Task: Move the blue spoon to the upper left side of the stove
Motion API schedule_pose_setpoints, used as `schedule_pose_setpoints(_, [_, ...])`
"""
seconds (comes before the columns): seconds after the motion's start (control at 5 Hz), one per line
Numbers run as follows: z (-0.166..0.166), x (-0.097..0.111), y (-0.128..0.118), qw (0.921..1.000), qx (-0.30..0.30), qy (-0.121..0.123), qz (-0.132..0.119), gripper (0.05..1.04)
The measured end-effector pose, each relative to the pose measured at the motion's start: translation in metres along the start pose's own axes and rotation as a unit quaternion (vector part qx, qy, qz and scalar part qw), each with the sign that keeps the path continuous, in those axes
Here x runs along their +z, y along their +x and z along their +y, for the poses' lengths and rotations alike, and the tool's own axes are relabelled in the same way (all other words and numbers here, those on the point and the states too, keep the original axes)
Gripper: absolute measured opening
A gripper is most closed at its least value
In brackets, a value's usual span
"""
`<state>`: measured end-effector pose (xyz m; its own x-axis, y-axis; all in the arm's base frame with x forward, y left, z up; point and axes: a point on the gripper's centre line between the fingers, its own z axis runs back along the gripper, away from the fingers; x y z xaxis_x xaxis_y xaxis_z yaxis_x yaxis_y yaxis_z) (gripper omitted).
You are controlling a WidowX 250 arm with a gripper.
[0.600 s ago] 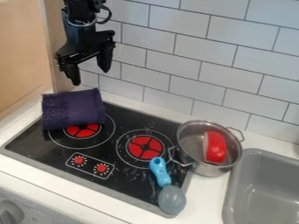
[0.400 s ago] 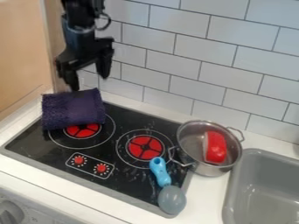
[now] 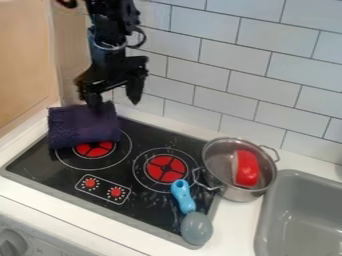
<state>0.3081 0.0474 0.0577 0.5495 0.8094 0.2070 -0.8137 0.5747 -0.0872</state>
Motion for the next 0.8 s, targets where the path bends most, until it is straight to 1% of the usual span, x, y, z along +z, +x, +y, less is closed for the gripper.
schedule_pose_setpoints(0.2, [0.000,0.001,-0.014,0.9997,-0.024,-0.002,0.004,0.999])
schedule_pose_setpoints(0.4, [-0.012,0.000,-0.036,0.9983,-0.053,-0.015,0.020,0.999])
schedule_pose_setpoints(0.6, [-0.023,0.000,-0.057,0.9953,-0.090,-0.022,0.027,0.999])
schedule_pose_setpoints(0.8, [-0.030,0.000,-0.079,0.9915,-0.123,-0.025,0.035,0.999])
